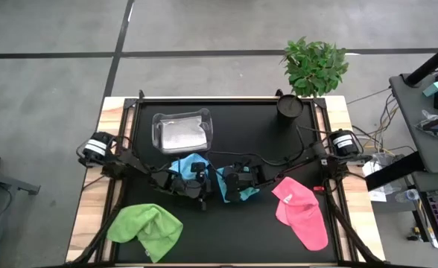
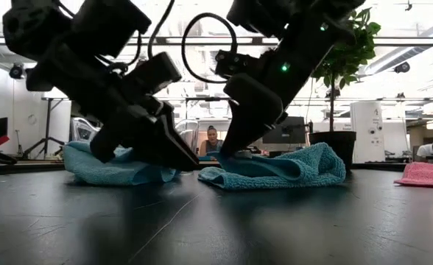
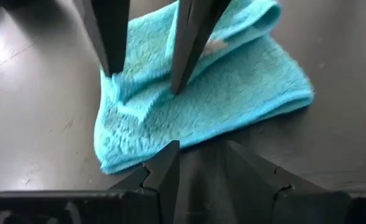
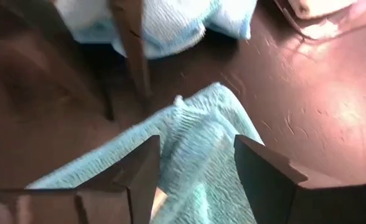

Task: Fold microfiber towels
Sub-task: Fold the right blue microfiber cloth

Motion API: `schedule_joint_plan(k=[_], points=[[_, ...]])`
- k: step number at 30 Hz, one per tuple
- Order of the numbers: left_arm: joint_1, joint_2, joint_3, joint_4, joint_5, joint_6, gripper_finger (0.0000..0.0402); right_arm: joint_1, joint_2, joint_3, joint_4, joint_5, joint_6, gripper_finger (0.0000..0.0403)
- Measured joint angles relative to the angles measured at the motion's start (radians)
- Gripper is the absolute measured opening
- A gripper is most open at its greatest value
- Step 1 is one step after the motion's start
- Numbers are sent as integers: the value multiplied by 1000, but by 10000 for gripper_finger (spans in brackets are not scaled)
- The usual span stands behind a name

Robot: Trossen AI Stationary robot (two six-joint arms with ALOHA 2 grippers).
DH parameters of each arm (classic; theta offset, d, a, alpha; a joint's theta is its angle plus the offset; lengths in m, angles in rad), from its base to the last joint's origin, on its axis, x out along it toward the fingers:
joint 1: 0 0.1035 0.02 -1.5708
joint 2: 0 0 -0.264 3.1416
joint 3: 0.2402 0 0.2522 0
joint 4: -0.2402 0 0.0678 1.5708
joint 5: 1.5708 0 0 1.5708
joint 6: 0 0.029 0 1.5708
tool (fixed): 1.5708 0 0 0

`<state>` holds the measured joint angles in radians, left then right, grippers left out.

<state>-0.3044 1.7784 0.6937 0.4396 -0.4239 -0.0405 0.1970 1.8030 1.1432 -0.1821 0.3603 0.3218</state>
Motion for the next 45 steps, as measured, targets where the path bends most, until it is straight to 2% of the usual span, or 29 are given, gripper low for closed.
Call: schedule_joint_plan(k=[4,12,14,19,25,35,39,45], points=[[16,18,17,-4,0,2,116,-4,0,-34,27,0,5,148],[32,33,21,5,0,-6,116,-3,0,-59,61,0,23,28],[33,34,21,-3,0,-6,116,-3,0,-46,60,0,25,14],[37,53,27,0,0,-6,116,-19,0,0,63,8,97,13],[43,62,29,4,1,-8,116,-61,1,7,56,9,258,13],[43,61,28,3,0,-8,116,-62,55,8,97,-55,257,15],[43,61,30,0,0,-8,116,-65,59,10,108,-54,256,41],[43,60,28,1,0,-9,116,-71,41,11,105,-55,219,106]])
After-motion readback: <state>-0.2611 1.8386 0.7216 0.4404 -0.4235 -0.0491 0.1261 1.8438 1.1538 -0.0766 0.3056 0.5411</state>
